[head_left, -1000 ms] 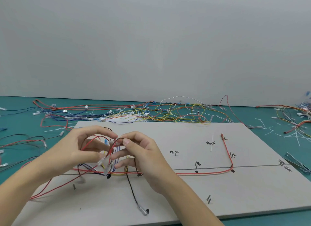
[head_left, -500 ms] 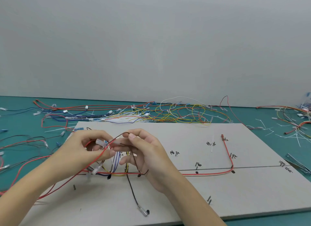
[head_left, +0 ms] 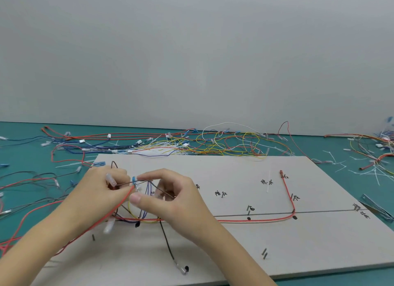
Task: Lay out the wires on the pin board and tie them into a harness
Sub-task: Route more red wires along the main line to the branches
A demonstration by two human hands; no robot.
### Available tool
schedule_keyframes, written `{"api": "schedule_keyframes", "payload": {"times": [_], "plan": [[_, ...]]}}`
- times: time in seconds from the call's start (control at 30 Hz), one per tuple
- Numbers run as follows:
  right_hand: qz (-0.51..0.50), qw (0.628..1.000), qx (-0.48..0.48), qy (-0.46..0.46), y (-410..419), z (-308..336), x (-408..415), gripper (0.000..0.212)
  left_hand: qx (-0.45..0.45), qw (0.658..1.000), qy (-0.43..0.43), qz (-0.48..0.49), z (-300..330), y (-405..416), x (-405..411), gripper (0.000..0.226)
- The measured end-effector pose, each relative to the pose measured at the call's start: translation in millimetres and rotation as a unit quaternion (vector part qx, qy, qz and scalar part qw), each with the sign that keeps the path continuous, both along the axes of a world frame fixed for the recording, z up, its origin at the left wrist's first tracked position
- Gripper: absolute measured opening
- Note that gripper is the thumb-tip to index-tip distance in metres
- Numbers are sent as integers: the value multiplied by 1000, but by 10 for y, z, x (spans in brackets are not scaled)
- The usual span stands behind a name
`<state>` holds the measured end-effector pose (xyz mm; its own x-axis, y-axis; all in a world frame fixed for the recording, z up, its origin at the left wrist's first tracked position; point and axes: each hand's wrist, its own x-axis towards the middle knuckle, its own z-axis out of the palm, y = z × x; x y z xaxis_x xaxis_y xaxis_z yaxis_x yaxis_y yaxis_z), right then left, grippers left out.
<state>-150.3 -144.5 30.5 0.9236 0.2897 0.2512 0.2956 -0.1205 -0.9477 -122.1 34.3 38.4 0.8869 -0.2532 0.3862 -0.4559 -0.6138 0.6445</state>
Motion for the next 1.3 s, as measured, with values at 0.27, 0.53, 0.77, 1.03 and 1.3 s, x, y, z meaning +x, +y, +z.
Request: {"api": "schedule_keyframes", "payload": {"times": [0.27, 0.53, 0.77, 1.03, 1.3], "plan": [[-68, 983, -105, -133, 210, -27, -69, 40, 170, 983, 5, 76, -54, -33, -6, 23], [-121, 970, -142, -158, 299, -82, -87, 20, 224, 971, -68, 45, -13, -54, -89, 30], [-103, 986, -27, -125, 273, -66, -45, 19, 73, 994, -57, 53, -41, -54, -33, 12], [-147, 966, 214, 11, 25, 153, 78, 25, 105, 993, -51, 33, -134, 81, 57, 21], [-202, 901, 369, 106, -555, 309, 260, 26, -97, 993, 3, 68, -106, 599, 363, 12]]}}
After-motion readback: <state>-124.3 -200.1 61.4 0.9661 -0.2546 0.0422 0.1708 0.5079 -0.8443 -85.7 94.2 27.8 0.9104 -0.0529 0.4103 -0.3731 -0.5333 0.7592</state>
